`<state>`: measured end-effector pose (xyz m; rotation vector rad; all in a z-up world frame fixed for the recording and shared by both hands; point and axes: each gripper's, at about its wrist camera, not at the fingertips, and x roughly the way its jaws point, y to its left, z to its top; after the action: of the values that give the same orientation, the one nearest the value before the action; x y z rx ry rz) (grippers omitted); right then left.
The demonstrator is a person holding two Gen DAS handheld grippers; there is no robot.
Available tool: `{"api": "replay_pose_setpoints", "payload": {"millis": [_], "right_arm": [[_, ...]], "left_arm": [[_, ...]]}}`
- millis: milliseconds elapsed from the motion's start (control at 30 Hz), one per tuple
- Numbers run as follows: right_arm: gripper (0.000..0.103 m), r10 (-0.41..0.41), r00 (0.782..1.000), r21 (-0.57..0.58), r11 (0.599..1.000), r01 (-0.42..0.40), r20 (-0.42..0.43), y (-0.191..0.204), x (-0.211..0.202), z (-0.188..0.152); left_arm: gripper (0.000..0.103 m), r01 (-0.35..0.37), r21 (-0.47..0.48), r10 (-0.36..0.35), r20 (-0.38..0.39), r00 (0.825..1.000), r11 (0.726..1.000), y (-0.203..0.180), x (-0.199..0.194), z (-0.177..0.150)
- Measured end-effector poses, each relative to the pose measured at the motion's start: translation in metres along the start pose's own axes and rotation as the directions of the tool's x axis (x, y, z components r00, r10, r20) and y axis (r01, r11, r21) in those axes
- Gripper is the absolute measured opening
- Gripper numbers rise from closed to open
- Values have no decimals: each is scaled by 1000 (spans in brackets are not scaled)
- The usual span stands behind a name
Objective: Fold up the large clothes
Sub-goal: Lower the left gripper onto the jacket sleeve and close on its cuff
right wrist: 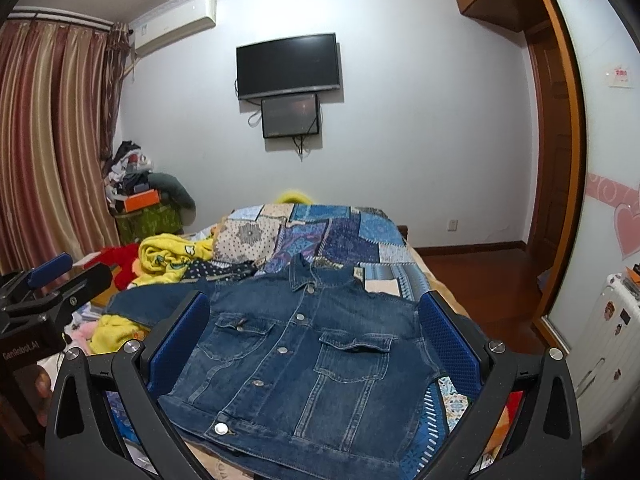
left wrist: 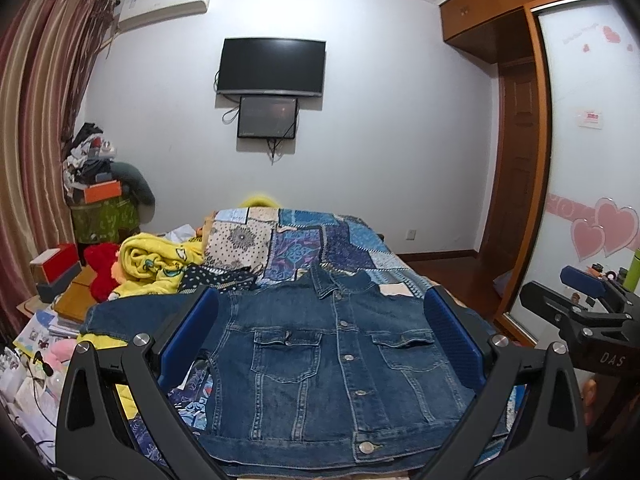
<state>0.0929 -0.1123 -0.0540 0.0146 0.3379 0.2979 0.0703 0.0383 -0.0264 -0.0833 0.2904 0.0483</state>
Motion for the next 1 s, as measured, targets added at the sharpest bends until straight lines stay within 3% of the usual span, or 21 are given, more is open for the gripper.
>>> {"api": "replay_pose_setpoints", "payload": {"millis": [200, 433, 667, 833, 933, 1000], "right_arm": [[103, 12, 997, -2, 1000, -12, -70, 1, 36, -3], [103, 31, 981, -18, 999, -35, -191, 4, 101, -9], [103, -57, 949, -65, 997, 39, -310, 5, 161, -22], [103, -118, 914, -90, 992, 90, -388, 3, 196, -28], [103, -143, 895, -116, 988, 103, -423, 2, 214, -30], [103, -160, 885, -137, 984, 110, -437, 4, 227, -32]], "left_arm": [[103, -45, -32, 43, -65, 997, 998, 25, 42, -1], [103, -127, -72, 113, -170, 979, 989, 78, 105, -13], [103, -196, -58, 166, -330, 929, 979, 150, 165, -44], [103, -245, -141, 168, -412, 896, 959, 218, 198, -74], [103, -277, -193, 160, -469, 869, 941, 260, 219, -95], [103, -308, -197, 165, -525, 835, 931, 284, 235, -112]]}}
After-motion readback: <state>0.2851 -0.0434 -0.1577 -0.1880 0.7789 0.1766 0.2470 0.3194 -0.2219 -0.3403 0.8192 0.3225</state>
